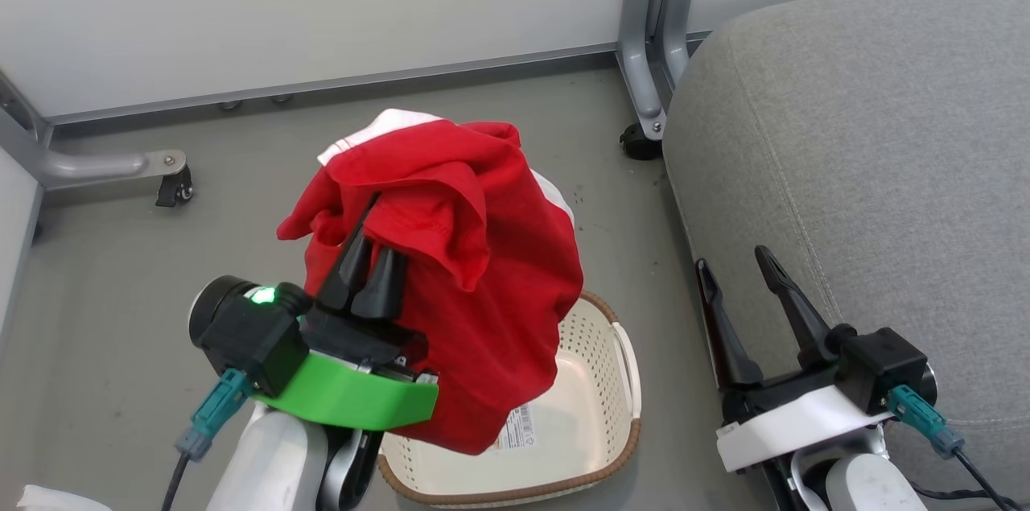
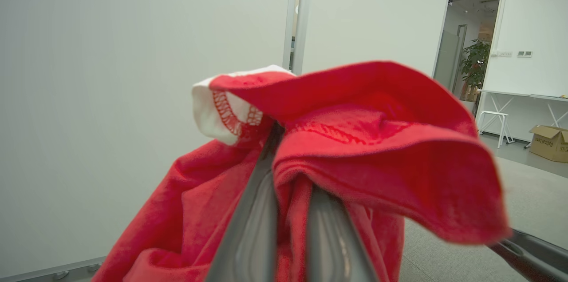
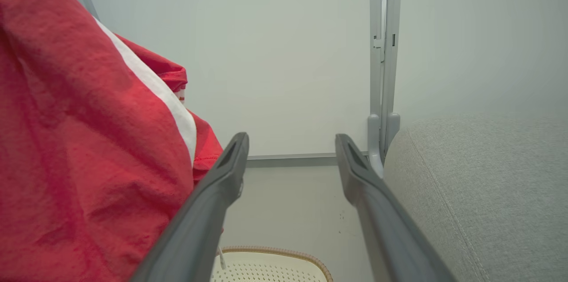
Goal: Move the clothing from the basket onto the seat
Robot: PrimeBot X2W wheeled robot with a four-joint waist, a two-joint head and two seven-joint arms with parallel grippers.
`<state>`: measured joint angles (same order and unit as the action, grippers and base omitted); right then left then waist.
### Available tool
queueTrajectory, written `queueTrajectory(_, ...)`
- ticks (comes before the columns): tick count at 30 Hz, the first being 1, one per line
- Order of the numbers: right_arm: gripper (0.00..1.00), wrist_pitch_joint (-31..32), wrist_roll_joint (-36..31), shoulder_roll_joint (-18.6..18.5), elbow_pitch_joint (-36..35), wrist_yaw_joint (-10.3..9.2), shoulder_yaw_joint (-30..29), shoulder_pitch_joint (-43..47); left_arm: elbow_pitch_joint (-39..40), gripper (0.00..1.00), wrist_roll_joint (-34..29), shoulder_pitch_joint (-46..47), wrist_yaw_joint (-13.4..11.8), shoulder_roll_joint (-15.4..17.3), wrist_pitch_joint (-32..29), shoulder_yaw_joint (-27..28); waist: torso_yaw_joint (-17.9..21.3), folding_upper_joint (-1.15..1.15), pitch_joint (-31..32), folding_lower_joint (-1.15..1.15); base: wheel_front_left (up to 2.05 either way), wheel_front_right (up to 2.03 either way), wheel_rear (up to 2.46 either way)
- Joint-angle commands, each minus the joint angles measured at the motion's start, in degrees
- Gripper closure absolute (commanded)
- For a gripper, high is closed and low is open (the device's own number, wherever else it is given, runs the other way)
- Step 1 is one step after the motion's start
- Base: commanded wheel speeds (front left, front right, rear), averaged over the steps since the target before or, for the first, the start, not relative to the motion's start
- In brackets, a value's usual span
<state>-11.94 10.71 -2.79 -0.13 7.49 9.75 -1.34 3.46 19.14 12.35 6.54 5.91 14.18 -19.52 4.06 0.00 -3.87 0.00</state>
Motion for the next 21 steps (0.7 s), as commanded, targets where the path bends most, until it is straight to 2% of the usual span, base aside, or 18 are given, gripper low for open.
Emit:
queueTrajectory(1, 0.0, 0.1, 0.3, -0.2, 0.3, 0.0, 0.1, 0.4, 0.5, 1.0, 0.4, -0.5, -0.2, 0.2, 0.0, 0.0, -0.1, 0.0, 0.1, 0.0, 0.0, 0.0, 0.0)
queueTrajectory(13, 0.0, 0.1, 1.1, -0.2, 0.6, 0.0, 1.8, -0.3, 1.1, 1.0, 0.7, -0.6, -0.6, 0.7, -0.2, -0.3, -0.1, 0.0, 0.3, 0.0, 0.0, 0.0, 0.0)
queueTrajectory(21, 0.0, 0.9, 5.2, -5.8, 2.4, 0.0, 7.9, -4.5, 2.0, 1.0, 0.8, 0.0, -0.7, 0.8, -0.2, -0.7, -0.5, 0.0, -0.3, 0.0, 0.0, 0.0, 0.0)
